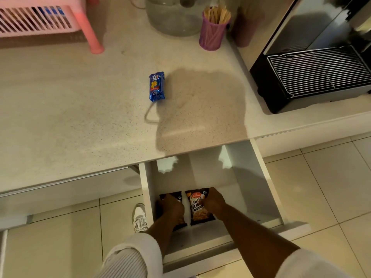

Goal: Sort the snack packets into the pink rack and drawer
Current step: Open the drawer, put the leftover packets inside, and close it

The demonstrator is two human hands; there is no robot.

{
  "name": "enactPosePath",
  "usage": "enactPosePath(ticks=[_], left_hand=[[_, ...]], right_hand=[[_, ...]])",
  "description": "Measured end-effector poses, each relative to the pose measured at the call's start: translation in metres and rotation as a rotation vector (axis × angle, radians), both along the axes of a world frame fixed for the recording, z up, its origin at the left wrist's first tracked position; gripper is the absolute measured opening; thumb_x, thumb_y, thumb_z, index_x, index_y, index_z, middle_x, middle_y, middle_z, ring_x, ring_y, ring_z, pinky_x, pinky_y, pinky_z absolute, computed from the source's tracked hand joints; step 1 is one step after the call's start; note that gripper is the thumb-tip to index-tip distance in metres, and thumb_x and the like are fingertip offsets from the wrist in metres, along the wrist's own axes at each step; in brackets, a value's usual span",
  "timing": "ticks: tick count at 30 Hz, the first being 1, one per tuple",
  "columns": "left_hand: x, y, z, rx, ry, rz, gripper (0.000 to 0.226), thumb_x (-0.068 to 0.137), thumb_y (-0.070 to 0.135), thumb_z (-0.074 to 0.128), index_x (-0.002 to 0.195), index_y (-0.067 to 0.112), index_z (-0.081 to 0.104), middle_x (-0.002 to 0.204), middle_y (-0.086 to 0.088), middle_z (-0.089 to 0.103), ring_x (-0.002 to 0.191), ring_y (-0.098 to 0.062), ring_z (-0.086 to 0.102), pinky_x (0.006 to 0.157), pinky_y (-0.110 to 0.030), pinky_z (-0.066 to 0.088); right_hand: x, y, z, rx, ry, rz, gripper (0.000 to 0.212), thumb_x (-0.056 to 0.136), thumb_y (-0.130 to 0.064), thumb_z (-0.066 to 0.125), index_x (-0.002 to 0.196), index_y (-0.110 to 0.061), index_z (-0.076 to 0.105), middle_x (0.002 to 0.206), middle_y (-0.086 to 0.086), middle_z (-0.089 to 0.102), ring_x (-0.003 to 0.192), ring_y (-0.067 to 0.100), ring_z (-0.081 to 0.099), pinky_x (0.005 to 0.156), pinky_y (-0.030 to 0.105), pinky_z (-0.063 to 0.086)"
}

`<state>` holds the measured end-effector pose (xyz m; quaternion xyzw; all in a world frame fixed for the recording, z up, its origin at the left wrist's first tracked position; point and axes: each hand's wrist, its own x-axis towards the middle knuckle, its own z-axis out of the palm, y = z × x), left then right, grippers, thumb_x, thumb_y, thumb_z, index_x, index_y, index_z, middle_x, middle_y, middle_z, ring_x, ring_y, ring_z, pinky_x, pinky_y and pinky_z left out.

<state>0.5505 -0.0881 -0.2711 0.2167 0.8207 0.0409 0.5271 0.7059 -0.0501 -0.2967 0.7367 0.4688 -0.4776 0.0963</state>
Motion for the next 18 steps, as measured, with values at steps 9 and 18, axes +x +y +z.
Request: enactPosePath(ticks=[9, 18], left_hand=[[0.001, -0.003, 0.025, -0.071, -0.082, -0.39, 0.069, 0.091, 0.017, 0.059, 0.151, 0.012, 0.025, 0.149, -0.019, 0.039, 0.134, -0.035, 0.045, 0.109, -0.042, 0.041], [-0.022, 0.019, 0.093, 0.235, -0.004, -0.502, 0.038, 0.095, 0.02, 0.051, 0.13, 0.006, 0.048, 0.126, -0.014, 0.057, 0.106, -0.024, 0.06, 0.074, -0.029, 0.049]], right_hand=[[-0.012, -0.002, 0.015, 0.003, -0.089, 0.221, 0.039, 0.093, -0.011, 0.061, 0.13, -0.001, 0.053, 0.133, 0.015, 0.058, 0.126, 0.03, 0.053, 0.102, 0.033, 0.049], [-0.021, 0.012, 0.088, 0.245, 0.01, 0.216, 0.028, 0.086, -0.034, 0.065, 0.106, -0.017, 0.073, 0.108, -0.006, 0.069, 0.102, 0.016, 0.068, 0.075, 0.024, 0.05]])
